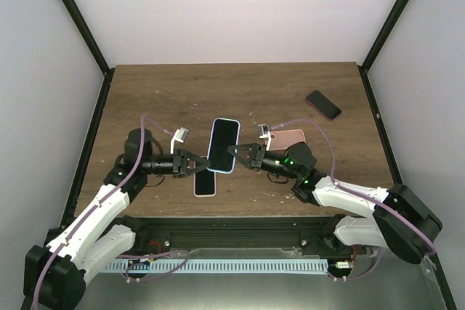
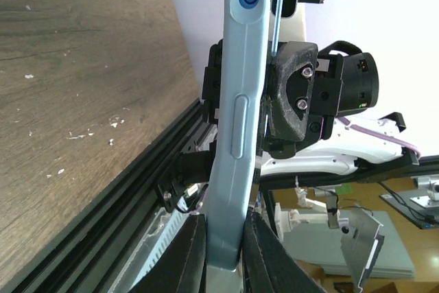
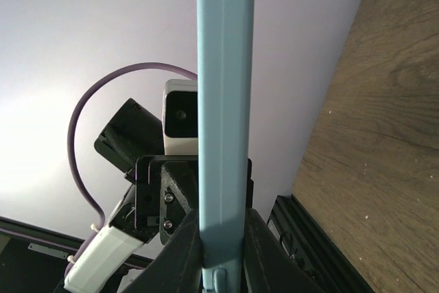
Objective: Put the phone into the phone case
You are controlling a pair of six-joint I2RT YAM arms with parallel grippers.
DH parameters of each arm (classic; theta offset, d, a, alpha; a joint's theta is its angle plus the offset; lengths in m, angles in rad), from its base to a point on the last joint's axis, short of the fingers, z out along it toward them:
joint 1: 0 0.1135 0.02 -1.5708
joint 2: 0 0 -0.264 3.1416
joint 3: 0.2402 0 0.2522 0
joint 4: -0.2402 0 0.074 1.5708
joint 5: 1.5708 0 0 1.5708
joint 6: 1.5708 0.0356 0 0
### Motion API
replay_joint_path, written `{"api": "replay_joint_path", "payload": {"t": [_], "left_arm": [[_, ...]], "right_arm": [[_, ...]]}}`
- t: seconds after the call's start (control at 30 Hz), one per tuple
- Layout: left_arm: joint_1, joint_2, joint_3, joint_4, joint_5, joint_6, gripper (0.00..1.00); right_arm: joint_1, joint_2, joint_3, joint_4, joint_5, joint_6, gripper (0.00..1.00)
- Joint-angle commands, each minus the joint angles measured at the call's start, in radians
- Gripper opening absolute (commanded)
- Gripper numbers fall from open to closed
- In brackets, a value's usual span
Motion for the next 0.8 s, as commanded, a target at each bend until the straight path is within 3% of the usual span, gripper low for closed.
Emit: {"api": "replay_joint_path", "payload": {"t": [0.0,0.17,0.23,0.3,0.43,0.6,0.77], "left_arm": [[-0.005,0.018,0.048,-0.159,-0.053,0.086,0.03],[-0.005,-0.017,0.044,-0.104,-0.056,0.048,0.43],[-0.006,-0.021,0.037,-0.056,-0.055,0.022,0.51],[-0.005,-0.005,0.034,-0.022,-0.047,0.013,0.53],[-0.005,0.048,0.033,0.032,-0.016,-0.003,0.45],[-0.006,0.083,0.041,0.071,-0.013,-0.014,0.25],[-0.005,0.107,0.027,0.150,-0.004,-0.052,0.05]], "right_arm": [[0.007,-0.009,0.017,0.076,0.005,-0.040,0.09],[0.006,0.004,0.020,0.068,-0.041,-0.042,0.08],[0.007,0.009,0.017,0.077,-0.060,-0.043,0.08],[0.006,0.014,0.019,0.078,-0.082,-0.048,0.08],[0.008,0.034,0.038,0.078,-0.131,-0.055,0.08],[0.012,0.073,0.071,0.077,-0.196,-0.062,0.09],[0.014,0.098,0.083,0.052,-0.218,-0.066,0.19]]}}
